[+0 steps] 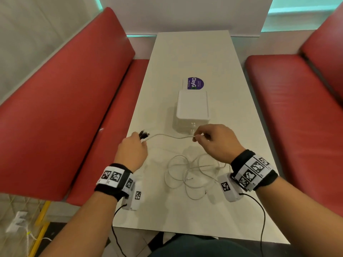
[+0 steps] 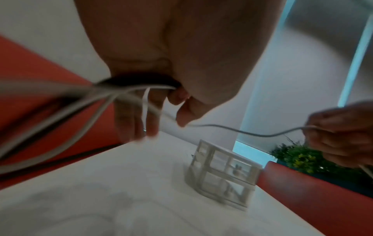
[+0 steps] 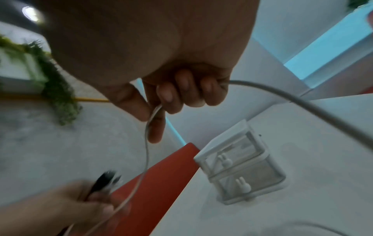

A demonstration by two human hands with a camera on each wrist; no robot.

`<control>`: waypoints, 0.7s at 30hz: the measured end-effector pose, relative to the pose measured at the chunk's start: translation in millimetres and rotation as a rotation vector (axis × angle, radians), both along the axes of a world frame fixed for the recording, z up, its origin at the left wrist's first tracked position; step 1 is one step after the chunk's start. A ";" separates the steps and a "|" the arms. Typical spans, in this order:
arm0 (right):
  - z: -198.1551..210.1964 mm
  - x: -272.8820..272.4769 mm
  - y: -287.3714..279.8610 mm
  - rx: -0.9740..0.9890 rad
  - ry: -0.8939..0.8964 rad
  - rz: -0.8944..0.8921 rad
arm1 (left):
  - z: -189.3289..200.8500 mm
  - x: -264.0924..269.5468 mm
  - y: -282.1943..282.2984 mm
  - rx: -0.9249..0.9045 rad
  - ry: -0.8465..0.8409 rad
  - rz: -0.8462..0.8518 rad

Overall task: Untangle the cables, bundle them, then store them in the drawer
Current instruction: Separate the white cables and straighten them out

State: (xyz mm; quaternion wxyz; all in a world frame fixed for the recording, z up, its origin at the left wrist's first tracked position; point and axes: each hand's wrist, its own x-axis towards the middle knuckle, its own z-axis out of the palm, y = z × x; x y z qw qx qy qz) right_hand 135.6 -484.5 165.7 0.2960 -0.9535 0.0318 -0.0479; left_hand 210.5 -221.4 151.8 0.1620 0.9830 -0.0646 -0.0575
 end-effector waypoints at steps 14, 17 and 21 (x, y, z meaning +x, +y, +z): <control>-8.6 0.0 -6.1 0.280 0.186 0.034 | 4.7 -14.0 -25.4 -0.628 0.119 -0.125; -10.2 -11.5 -23.0 0.253 0.247 0.051 | 4.8 2.1 3.1 -0.546 0.072 -0.002; -16.5 -19.6 -13.1 0.267 0.280 0.062 | 11.5 13.6 22.5 -0.302 -0.024 -0.046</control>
